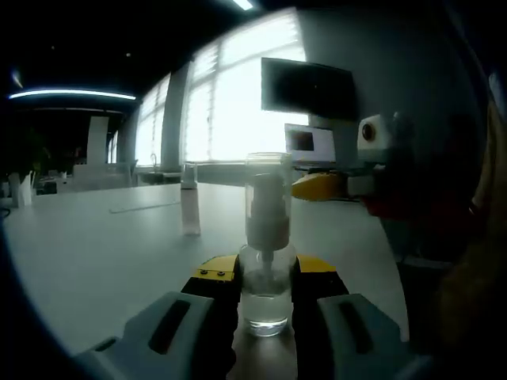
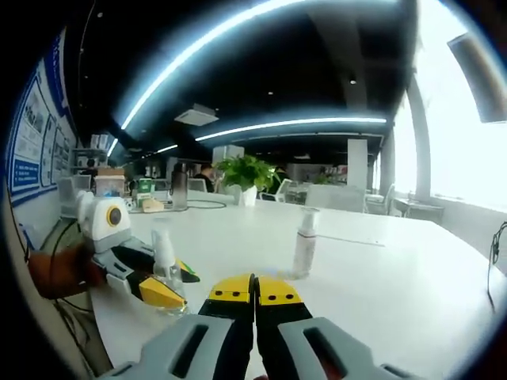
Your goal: Clamp pump bottle remove cover press pump head put on cover
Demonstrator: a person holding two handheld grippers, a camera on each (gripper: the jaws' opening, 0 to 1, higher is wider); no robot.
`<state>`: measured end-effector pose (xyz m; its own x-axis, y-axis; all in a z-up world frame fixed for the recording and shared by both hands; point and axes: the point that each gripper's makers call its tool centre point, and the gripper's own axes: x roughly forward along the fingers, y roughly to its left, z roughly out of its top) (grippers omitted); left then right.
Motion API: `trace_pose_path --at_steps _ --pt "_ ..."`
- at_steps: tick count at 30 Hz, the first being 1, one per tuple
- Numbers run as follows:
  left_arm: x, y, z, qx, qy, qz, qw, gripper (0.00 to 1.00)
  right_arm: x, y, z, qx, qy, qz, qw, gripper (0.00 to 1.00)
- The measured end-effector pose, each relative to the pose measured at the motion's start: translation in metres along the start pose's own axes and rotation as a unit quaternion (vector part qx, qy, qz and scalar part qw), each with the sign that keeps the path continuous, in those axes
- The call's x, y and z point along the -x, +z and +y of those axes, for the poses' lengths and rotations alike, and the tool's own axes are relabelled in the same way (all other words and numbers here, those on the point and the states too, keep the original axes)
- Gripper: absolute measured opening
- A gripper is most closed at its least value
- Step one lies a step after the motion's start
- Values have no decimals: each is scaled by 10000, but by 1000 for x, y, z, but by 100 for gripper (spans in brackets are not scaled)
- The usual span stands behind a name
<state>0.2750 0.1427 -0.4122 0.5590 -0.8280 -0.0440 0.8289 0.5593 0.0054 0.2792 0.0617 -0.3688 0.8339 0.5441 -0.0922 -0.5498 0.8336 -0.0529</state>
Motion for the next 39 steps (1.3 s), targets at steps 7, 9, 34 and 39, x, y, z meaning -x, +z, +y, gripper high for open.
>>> trace_pose_path --at_steps 7,9,34,39 --pt "0 0 1 -2 3 -1 10000 16 1 -11 -3 -40 24 35 10000 0" --pt "0 0 1 -2 3 -1 10000 16 1 -18 -3 -51 60 65 9999 0" --pt "0 0 2 47 8 39 10000 16 -1 -43 6 -187 382 -70 9991 0" --pt "1 0 4 36 106 86 9999 16 1 -43 6 -324 415 -138 9985 0"
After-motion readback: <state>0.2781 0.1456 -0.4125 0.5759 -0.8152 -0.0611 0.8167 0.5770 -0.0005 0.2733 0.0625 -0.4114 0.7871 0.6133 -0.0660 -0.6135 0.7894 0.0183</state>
